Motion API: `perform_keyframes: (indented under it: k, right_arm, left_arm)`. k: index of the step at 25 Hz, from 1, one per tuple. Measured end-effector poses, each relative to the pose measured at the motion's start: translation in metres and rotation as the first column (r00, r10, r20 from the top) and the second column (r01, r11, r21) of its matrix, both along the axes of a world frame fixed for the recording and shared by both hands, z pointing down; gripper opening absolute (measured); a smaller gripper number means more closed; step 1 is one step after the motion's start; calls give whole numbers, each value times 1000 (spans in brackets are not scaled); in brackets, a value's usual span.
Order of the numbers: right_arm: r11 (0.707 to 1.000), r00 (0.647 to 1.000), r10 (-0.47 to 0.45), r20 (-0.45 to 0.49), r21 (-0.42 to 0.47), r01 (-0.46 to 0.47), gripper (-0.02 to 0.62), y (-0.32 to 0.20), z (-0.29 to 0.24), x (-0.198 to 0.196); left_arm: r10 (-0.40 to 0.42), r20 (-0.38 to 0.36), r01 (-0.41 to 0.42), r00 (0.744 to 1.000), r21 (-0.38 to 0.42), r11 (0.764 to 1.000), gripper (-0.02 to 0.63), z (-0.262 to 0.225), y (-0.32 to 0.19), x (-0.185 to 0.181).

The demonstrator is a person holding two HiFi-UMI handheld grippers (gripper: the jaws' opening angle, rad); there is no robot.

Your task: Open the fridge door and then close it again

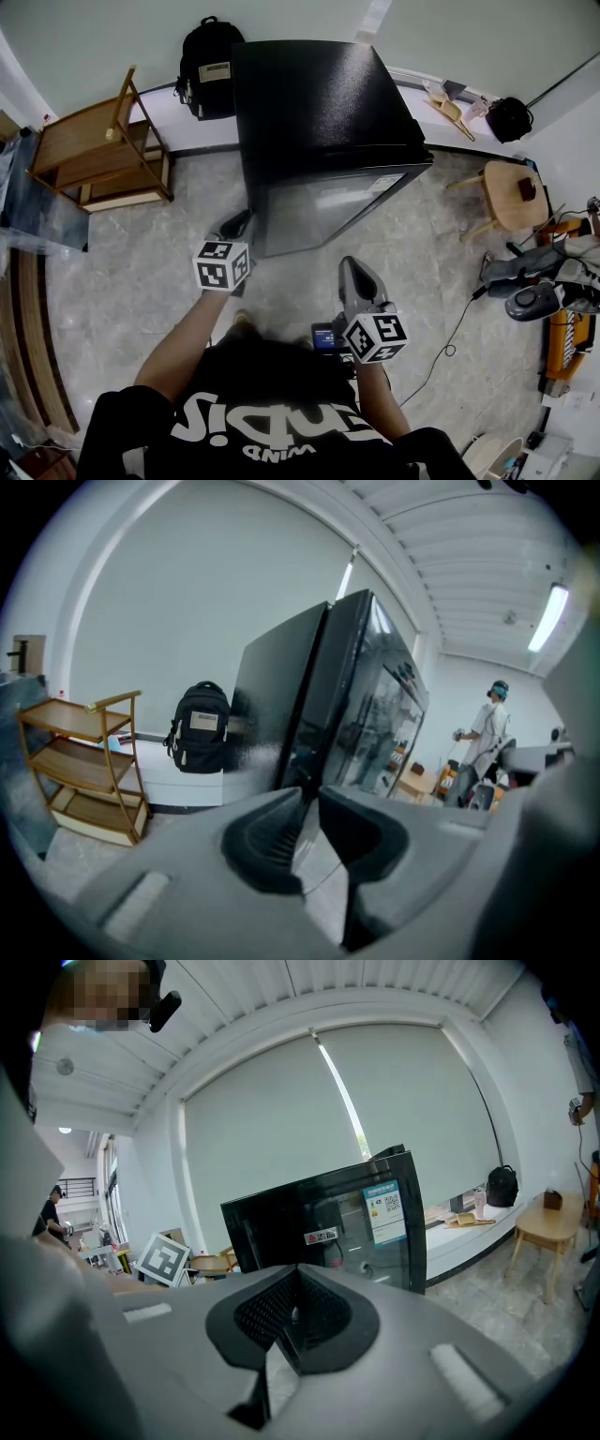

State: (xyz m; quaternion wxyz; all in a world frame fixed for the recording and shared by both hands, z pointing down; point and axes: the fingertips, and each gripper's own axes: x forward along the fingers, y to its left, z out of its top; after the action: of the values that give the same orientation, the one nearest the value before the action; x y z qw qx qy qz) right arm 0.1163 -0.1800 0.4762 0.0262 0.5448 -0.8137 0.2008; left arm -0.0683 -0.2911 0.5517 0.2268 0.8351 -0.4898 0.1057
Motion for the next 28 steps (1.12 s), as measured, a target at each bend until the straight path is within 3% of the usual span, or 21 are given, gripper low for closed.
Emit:
perform_keyframes:
  k: [13, 22, 28]
  right_arm:
    - [1000, 1000, 8, 5, 14, -8, -3, 27, -5, 10]
    - [999, 1000, -26, 7, 25, 26, -3, 50, -10, 8]
    - [998, 999, -51, -12, 45, 51, -3, 64, -18, 9]
  left_arm:
    - [56, 5, -56, 998, 52, 997, 8, -32, 41, 14]
    - [166, -30, -162, 986, 98, 982, 2, -78, 105, 29]
    - [150, -75, -139, 986, 139, 981, 2, -102, 136, 24]
